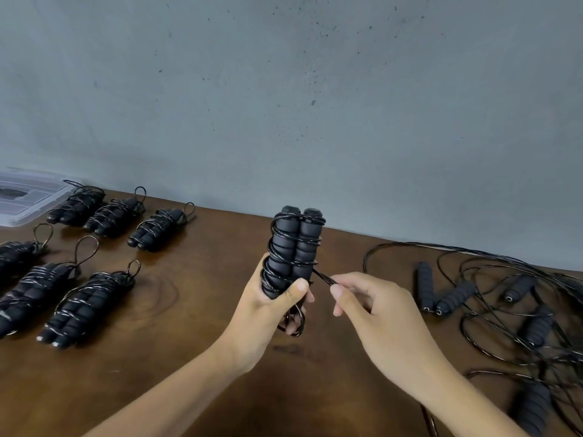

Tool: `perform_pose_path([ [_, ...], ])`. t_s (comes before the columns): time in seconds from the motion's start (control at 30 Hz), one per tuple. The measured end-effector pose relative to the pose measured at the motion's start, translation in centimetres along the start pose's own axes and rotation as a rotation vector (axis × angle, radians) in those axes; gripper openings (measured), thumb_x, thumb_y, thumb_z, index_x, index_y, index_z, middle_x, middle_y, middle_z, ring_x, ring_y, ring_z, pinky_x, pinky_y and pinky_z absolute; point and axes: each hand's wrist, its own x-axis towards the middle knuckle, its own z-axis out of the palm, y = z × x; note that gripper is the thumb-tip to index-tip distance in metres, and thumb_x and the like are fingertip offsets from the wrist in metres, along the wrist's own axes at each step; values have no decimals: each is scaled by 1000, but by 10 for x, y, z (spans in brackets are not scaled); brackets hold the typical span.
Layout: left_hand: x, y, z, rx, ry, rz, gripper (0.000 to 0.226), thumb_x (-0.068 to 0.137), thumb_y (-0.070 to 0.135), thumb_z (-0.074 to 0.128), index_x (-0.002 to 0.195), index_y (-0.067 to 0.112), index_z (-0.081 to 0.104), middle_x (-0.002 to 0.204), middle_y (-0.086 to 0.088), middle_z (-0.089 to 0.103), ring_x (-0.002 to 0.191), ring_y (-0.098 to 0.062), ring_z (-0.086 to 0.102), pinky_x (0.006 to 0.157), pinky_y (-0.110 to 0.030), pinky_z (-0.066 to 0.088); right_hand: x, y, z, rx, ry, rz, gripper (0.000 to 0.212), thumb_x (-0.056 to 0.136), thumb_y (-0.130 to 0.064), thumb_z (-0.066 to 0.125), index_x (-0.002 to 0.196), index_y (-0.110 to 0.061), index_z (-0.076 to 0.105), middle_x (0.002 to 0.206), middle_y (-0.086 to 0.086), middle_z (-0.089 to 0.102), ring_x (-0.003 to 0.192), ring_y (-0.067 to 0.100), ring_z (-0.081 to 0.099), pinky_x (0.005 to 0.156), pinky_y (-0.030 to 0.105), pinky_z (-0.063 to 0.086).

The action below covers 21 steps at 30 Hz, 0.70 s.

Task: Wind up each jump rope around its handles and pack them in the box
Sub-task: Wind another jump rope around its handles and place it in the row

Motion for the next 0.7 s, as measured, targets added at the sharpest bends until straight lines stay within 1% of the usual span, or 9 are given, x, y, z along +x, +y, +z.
perform_pose_path([
  [0.13, -1, -6, 13, -81, 85, -56, 40, 93, 36, 74, 122, 15, 56, 91, -17, 65, 71, -30, 53, 58, -35, 45, -11, -11, 26, -9, 95, 1, 25, 106, -24, 43, 117, -30, 65, 91, -16, 64, 94, -2, 57, 79, 11, 41],
  [0.23, 0, -9, 26, -166, 184, -84, 42, 92, 31, 76, 124, 11, 57, 97, -11, 68, 85, -25, 65, 78, -41, 57, -18, -23, 55, 6, 70, 45, 43, 108, -31, 32, 150, -36, 36, 119, -19, 50, 108, 0, 53, 91, 20, 45],
  [0.33, -2, -7, 31, -227, 181, -126, 25, 100, 26, 68, 113, 11, 53, 75, -2, 54, 64, -13, 55, 63, -27, 53, -19, -36, 77, -39, 63, 118, 59, 108, -30, 30, 161, -28, 4, 121, -17, 35, 101, 6, 55, 86, 23, 49],
  [0.43, -2, -3, 27, -262, 169, -200, 22, 99, 33, 65, 105, 15, 53, 74, -1, 47, 61, -12, 48, 56, -25, 47, -14, -44, 89, -88, 107, 55, 64, 103, -40, 17, 162, -19, 4, 138, -10, 35, 108, 11, 58, 89, 21, 48],
  [0.5, -3, 0, 21, -312, 161, -233, 25, 98, 37, 66, 107, 17, 54, 75, -2, 46, 61, -13, 47, 55, -26, 47, -12, -46, 93, -149, 62, 68, 68, 99, -44, 8, 162, -22, -6, 140, -11, 31, 102, 9, 57, 85, 22, 50],
  [0.57, -4, 1, 14, -333, 119, -251, 37, 94, 46, 71, 111, 17, 55, 77, -3, 48, 62, -14, 49, 57, -27, 49, -10, -46, 97, -169, 35, 70, 68, 99, -46, 7, 161, -24, -10, 138, -14, 27, 97, 9, 57, 82, 24, 51],
  [0.6, -5, 2, 11, -340, 105, -264, 52, 89, 54, 74, 118, 14, 57, 82, -5, 52, 66, -15, 54, 60, -28, 52, -9, -47, 98, -137, 37, 78, 66, 102, -43, 15, 161, -24, -9, 137, -15, 27, 96, 9, 57, 81, 25, 52],
  [0.67, -7, 2, 4, -340, 81, -286, 81, 78, 71, 74, 135, 16, 61, 104, -13, 61, 87, -22, 65, 74, -32, 58, -5, -44, 102, -69, 53, 110, 66, 106, -37, 28, 162, -26, -5, 132, -17, 27, 98, 8, 56, 82, 25, 52],
  [0.7, -8, 2, 3, -327, 78, -279, 81, 80, 79, 66, 135, 20, 65, 116, -15, 64, 100, -26, 68, 83, -34, 59, -4, -42, 102, -46, 67, 123, 67, 105, -42, 30, 161, -28, -3, 130, -18, 28, 101, 6, 56, 83, 24, 52],
])
